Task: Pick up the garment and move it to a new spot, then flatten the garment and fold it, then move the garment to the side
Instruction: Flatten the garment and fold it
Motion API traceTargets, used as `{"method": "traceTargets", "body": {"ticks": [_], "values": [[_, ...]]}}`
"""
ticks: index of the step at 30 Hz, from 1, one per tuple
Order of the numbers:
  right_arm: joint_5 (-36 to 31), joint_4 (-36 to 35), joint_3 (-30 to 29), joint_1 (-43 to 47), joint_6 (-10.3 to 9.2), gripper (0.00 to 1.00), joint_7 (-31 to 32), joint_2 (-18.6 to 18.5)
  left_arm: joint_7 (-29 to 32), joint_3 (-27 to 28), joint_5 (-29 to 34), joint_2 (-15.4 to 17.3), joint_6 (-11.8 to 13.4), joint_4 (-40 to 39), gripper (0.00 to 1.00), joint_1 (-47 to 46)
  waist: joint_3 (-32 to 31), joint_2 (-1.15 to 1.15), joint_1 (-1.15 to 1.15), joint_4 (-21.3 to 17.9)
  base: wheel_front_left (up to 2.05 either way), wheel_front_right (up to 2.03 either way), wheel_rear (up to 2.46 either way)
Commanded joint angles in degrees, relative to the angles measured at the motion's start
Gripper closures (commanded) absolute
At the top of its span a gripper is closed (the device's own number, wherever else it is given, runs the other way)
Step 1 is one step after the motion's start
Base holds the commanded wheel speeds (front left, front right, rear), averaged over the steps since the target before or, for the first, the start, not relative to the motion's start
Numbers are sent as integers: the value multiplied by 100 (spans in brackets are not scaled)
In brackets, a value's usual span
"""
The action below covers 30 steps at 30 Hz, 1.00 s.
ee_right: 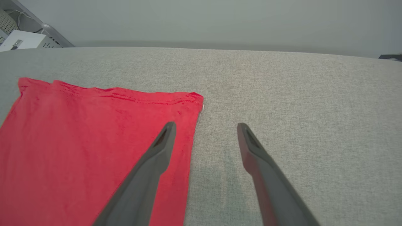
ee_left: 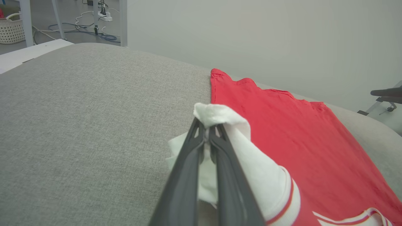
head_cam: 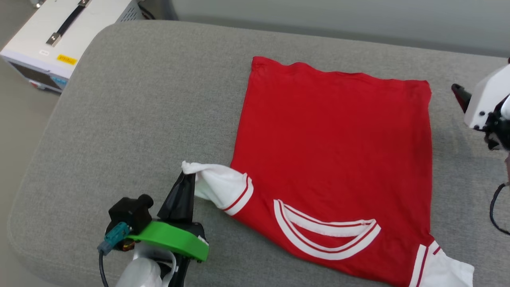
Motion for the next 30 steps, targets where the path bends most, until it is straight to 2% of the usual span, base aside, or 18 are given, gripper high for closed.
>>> {"method": "traceTargets", "body": {"ticks": [1,8,13,18,19,20,21,26,30], "values": [[-99,200,-9,-274,-4,0,213,-78,-33,-31,59,-61,-43,-50,100,-230,601,0,0,548,0,0,0],[-515,846,5,-1197,-4,0,877,-214,-33,-85,85,-226,-129,-252,100,-538,1141,0,0,777,0,0,0],[-701,1170,-109,-1437,-4,0,1031,-210,-33,-60,121,-313,-151,-308,100,-642,1398,0,0,832,0,0,0],[-751,1884,-299,-1276,-4,0,2012,-108,-33,-21,152,-368,-162,-259,100,-663,1438,0,0,824,0,0,0],[-785,1974,-319,-1244,-4,20,2177,-103,-33,-19,147,-377,-163,-239,100,-658,1423,0,0,826,0,0,0],[-800,2055,-375,-1221,-4,74,2333,-97,-33,-38,140,-384,-164,-203,100,-654,1408,0,0,830,0,0,0],[-813,2096,-433,-1216,-4,100,2416,-99,-33,-57,147,-386,-165,-179,100,-659,1401,0,0,831,0,0,0],[-978,1980,-499,-1273,-4,100,2379,-53,-34,-104,142,-356,-167,-62,100,-664,1221,0,0,792,0,0,0],[-1065,1766,-481,-1346,-4,100,2210,-226,-34,-73,137,-295,-168,35,100,-572,909,0,0,719,0,0,0]]}}
